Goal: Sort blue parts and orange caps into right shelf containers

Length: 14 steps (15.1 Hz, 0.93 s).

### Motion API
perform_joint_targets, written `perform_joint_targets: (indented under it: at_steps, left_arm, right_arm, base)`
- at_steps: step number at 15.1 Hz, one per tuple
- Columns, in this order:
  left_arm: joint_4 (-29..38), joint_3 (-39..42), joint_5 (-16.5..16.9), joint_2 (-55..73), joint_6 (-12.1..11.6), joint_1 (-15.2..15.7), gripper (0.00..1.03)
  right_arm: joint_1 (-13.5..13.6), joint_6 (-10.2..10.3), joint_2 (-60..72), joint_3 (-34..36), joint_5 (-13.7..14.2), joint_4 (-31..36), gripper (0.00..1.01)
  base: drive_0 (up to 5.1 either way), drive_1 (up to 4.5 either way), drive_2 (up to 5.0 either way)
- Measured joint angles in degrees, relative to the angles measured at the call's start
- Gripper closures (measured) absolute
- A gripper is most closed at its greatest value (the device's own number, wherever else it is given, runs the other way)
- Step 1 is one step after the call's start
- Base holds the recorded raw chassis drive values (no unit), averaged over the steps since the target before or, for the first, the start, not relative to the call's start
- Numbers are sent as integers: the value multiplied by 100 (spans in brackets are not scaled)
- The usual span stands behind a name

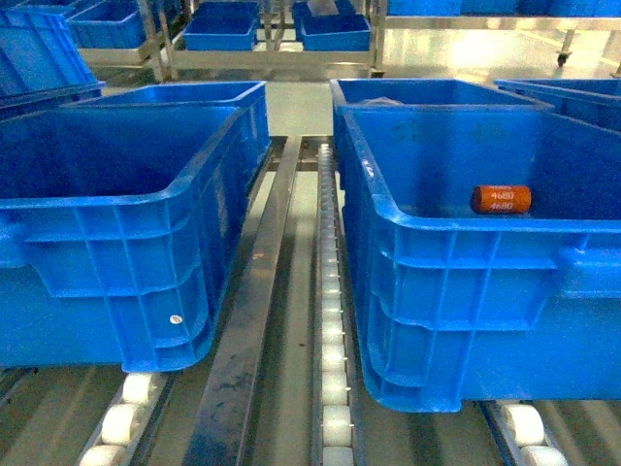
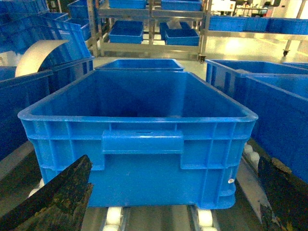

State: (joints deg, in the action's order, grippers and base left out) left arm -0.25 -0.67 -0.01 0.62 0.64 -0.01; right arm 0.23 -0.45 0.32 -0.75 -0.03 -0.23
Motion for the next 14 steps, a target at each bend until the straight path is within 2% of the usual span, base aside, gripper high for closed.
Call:
perform_joint_targets:
  at_steps: [14]
  left_arm:
    - [0,0,-2,0,-2,0,5]
  right_arm:
    - [0,0,0,0,0,0,3]
  base:
    - [0,0,0]
